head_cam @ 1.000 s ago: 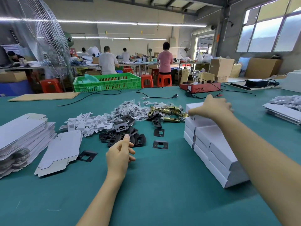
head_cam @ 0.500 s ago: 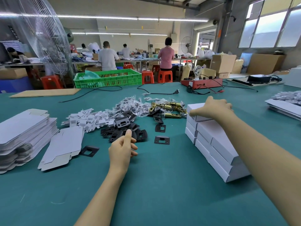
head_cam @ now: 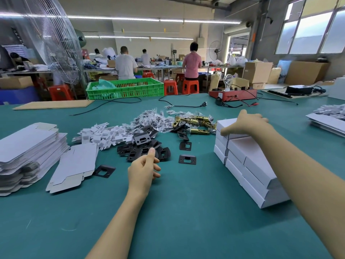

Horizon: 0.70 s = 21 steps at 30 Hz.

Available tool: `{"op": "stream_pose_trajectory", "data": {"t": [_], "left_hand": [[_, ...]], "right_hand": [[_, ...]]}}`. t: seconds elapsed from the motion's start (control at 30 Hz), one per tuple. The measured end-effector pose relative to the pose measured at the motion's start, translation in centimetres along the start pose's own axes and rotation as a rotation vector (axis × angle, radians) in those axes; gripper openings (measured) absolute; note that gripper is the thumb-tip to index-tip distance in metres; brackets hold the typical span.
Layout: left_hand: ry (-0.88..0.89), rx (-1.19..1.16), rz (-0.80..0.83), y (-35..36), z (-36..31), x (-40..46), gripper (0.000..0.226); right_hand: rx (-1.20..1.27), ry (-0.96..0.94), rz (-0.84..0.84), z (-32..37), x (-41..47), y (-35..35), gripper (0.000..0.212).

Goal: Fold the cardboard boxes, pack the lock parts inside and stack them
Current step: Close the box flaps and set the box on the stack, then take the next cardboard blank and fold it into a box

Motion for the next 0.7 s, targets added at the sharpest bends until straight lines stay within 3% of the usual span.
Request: {"op": "stream_pose_trajectory", "data": {"t": [0.1,0.17,0.27,0.3,0.37,0.47,0.7], "left_hand": [[-0.008,0.023,0.007,0.1,0.1,0.1,0.048],[-0.02,0.033,0.019,0.1,0.4,0.2,0.044],[-0.032,0.067,0.027,0.2,0.7,0.5,0.039],[-0.034,0.089,0.03,0.2,0.7,0.5,0.037],[-0.022,0.156,0.047,0.3,0.8,0.5,0.034],[-0.001,0.215,0.07,0.4,0.8,0.6,0.027],[-0.032,0.199,0.114,0.2,0.6,0.8,0.019]], "right_hand": [[-0.026,0.009,0.05,0.5,-0.8,-0.3,0.107],[-0.057,-0.004,-0.031,1.5,-2.4,-1.0,0.105],[0.042,-0.218,-0.344,4.9,-6.0,-1.2,0.072],[0.149,-0.335,-0.368,6.3,-7.5,-0.4,0.056],[0.389,-0.496,-0.213,8.9,-10.1,2.7,0.041],[0.611,-0.537,0.045,11.0,-12.3,8.5,0.04],[0.561,-0.594,-0.019,11.6,-11.9,13.9,0.045]]}}
Point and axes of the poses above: each hand's wrist, its own x-axis towards the middle knuckle, its own y-axis out of the palm, z = x × y, the point moved 4 cm from there along x, towards the middle knuckle, and after that the axes turned 1 degree about -y, right-handed, at the moved point
